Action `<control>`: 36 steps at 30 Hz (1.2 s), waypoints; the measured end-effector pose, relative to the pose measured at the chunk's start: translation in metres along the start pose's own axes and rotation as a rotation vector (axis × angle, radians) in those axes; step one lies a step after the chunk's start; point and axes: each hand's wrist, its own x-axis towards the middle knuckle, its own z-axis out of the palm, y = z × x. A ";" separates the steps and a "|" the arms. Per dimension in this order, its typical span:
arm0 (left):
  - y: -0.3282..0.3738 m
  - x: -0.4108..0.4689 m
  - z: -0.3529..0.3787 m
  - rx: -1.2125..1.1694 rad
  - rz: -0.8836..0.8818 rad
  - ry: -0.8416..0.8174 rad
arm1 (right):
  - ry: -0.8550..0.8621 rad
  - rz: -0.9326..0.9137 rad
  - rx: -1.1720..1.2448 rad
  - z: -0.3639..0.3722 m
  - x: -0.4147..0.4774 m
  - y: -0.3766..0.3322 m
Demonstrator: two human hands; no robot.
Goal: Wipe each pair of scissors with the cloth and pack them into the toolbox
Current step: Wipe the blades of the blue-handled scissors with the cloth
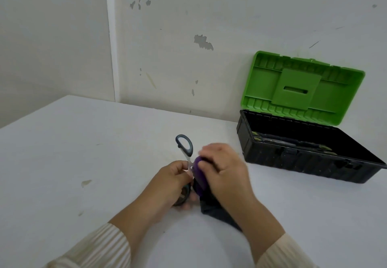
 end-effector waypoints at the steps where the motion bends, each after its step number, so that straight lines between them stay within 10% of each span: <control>1: 0.000 -0.001 0.001 0.018 0.012 0.009 | -0.108 -0.009 -0.030 0.006 -0.002 -0.004; 15: 0.003 -0.006 0.005 0.149 0.114 0.001 | -0.042 0.242 0.001 -0.001 0.006 0.001; 20: 0.005 -0.006 0.000 0.102 0.104 0.052 | -0.142 0.046 -0.020 0.014 -0.011 -0.002; 28: 0.006 -0.004 -0.005 0.090 0.087 0.008 | 0.306 0.477 0.110 -0.023 0.007 0.039; 36: 0.005 -0.007 -0.003 0.124 0.125 -0.003 | -0.061 0.024 -0.041 0.008 -0.005 0.010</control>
